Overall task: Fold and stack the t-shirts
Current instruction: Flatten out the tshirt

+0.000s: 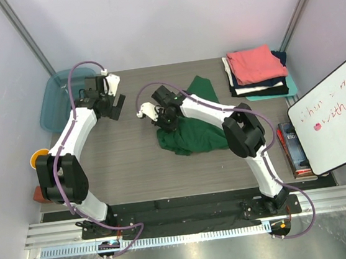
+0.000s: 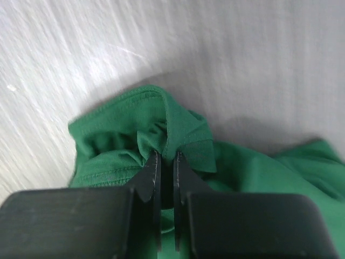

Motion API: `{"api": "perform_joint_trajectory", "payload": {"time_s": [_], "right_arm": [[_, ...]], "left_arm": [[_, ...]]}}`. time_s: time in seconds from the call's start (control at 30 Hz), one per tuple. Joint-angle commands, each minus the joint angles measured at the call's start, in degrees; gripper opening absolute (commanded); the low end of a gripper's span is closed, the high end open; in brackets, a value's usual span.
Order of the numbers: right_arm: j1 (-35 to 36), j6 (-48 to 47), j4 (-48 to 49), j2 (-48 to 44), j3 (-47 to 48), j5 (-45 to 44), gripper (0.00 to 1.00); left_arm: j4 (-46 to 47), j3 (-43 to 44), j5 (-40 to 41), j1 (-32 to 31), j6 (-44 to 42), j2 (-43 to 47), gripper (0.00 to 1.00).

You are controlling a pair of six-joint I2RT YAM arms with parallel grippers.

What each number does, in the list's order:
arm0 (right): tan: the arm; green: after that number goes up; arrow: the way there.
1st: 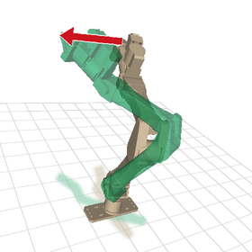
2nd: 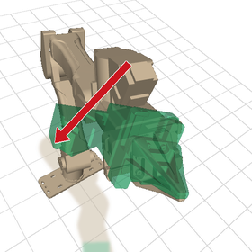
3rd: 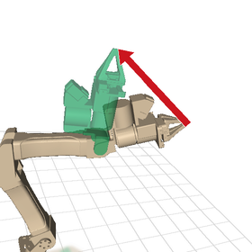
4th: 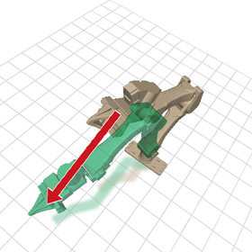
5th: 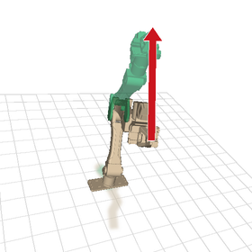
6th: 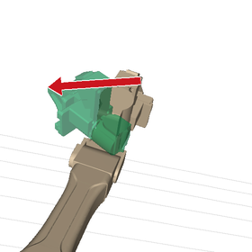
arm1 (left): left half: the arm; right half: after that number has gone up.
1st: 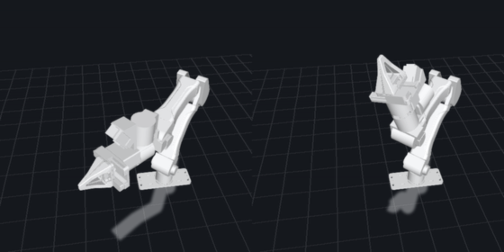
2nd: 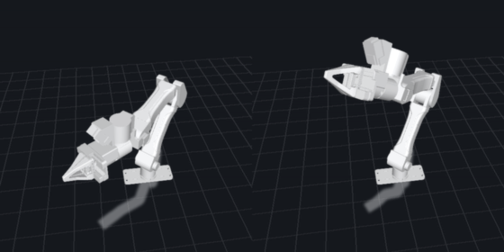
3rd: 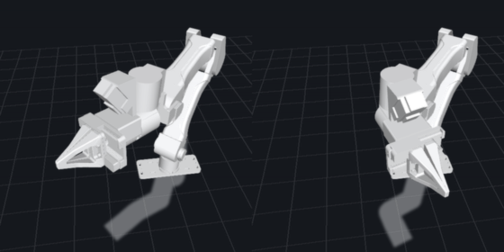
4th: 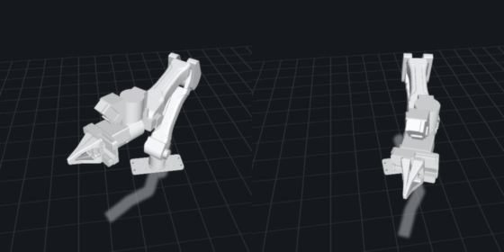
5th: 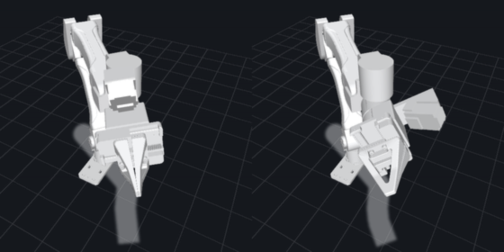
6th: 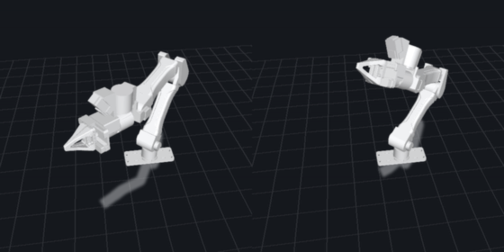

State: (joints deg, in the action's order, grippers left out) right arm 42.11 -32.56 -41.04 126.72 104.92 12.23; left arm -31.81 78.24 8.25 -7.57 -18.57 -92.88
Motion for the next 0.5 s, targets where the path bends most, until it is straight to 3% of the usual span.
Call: {"api": "perform_joint_trajectory", "payload": {"time_s": [0.0,0.13,0.2,0.47], "right_arm": [[-0.1,-8.91,-1.24,-10.69,4.93,-10.1,0.01],[-0.36,-17.26,5.33,-17.19,5.21,-21.26,0.01],[-0.8,-22.8,13.32,-20.87,3.54,-25.4,0.01],[-0.8,-34.32,36.79,-24.59,4.4,-24.1,0.01]], "left_arm": [[2.02,0.77,-3.68,0.37,0.2,0.16,1.0],[1.84,2.09,-5.17,0.37,0.29,-1.86,1.0],[1.93,3.23,-5.88,0.28,0.37,-3.27,1.0],[2.02,9.03,-7.28,-0.25,0.73,-8.1,1.0]]}}
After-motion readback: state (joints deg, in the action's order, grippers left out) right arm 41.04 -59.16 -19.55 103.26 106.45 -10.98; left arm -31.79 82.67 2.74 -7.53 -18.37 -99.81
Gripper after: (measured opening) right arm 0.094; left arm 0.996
